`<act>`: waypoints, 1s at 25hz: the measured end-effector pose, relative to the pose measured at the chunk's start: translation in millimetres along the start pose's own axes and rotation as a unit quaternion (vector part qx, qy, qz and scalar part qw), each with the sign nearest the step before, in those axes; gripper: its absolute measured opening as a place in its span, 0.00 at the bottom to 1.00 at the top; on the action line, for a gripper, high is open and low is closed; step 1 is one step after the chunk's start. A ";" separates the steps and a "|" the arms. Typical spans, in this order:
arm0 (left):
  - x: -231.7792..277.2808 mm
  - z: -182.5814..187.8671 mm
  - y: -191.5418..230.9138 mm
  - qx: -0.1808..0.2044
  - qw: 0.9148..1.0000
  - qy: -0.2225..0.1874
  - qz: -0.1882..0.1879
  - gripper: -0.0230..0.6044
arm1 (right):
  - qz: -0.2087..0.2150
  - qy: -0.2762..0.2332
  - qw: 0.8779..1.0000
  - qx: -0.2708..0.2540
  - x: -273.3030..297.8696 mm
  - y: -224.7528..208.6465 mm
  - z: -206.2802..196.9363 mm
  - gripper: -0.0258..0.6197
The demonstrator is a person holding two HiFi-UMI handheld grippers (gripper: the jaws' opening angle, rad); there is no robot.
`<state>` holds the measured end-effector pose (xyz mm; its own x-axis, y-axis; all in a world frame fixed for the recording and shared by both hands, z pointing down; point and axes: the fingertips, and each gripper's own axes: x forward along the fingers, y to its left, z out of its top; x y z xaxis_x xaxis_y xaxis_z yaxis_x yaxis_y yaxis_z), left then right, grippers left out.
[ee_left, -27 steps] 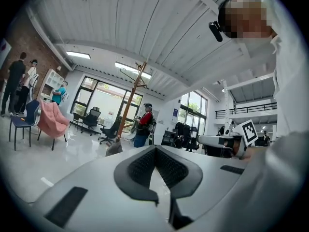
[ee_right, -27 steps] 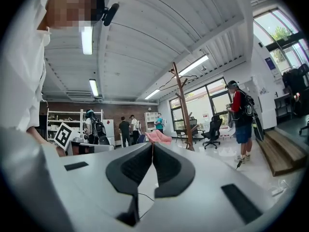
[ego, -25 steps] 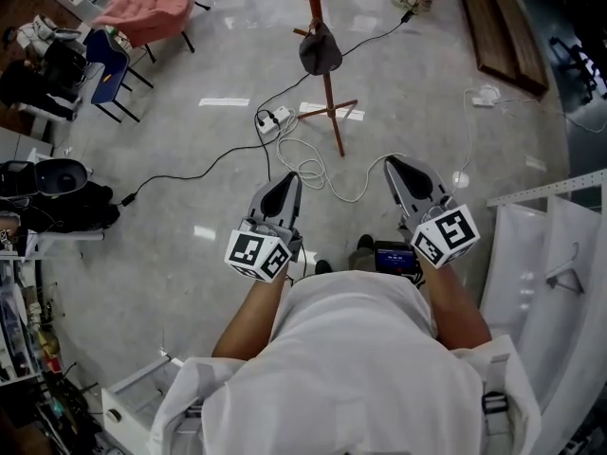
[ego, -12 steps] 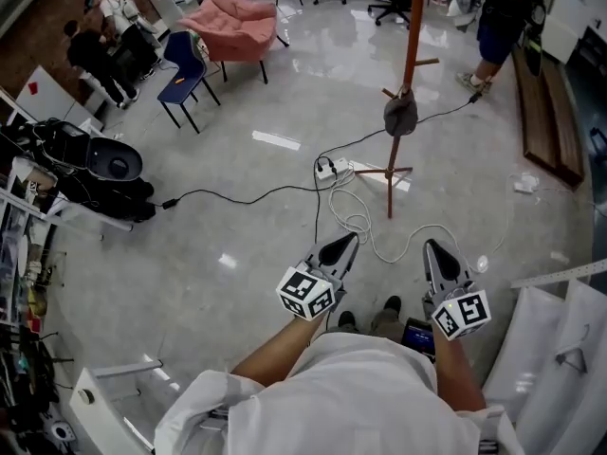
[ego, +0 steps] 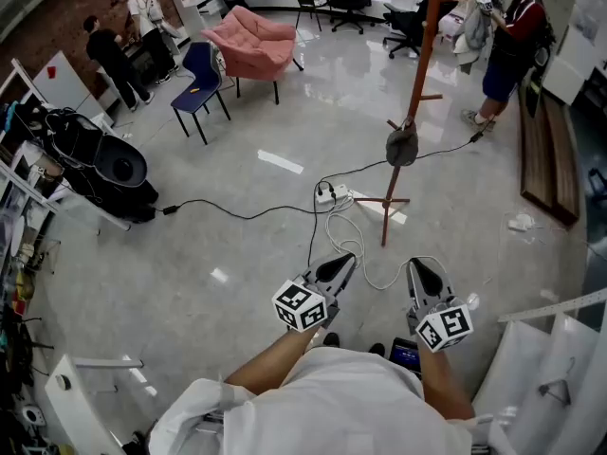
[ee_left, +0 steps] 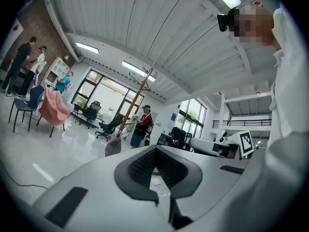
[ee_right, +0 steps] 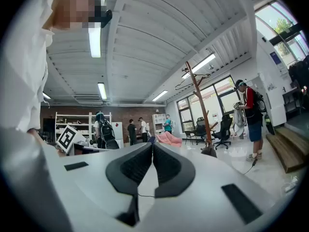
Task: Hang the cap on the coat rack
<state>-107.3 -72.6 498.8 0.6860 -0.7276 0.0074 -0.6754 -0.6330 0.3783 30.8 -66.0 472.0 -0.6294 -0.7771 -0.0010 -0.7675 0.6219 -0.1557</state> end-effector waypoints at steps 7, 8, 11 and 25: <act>19.2 13.8 -34.5 0.019 1.000 -0.020 -0.009 0.06 | 0.030 -0.010 0.999 -0.003 -16.9 -16.4 20.7 0.08; 20.9 11.7 -39.3 0.018 1.000 -0.019 -0.009 0.06 | 0.030 -0.009 0.999 -0.001 -23.9 -19.7 19.0 0.08; 24.0 1.7 -53.7 0.009 1.000 -0.011 -0.014 0.06 | 0.023 -0.005 1.000 0.009 -46.6 -28.5 13.7 0.08; 53.6 -25.8 -72.7 0.024 0.999 0.013 -0.029 0.06 | 0.009 -0.006 1.000 0.011 -74.8 -78.7 0.0 0.08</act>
<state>-14.4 -58.8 495.6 0.7306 -0.6827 0.0111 -0.6462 -0.6862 0.3339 138.3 -56.8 484.4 -0.6413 -0.7671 -0.0150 -0.7534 0.6333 -0.1773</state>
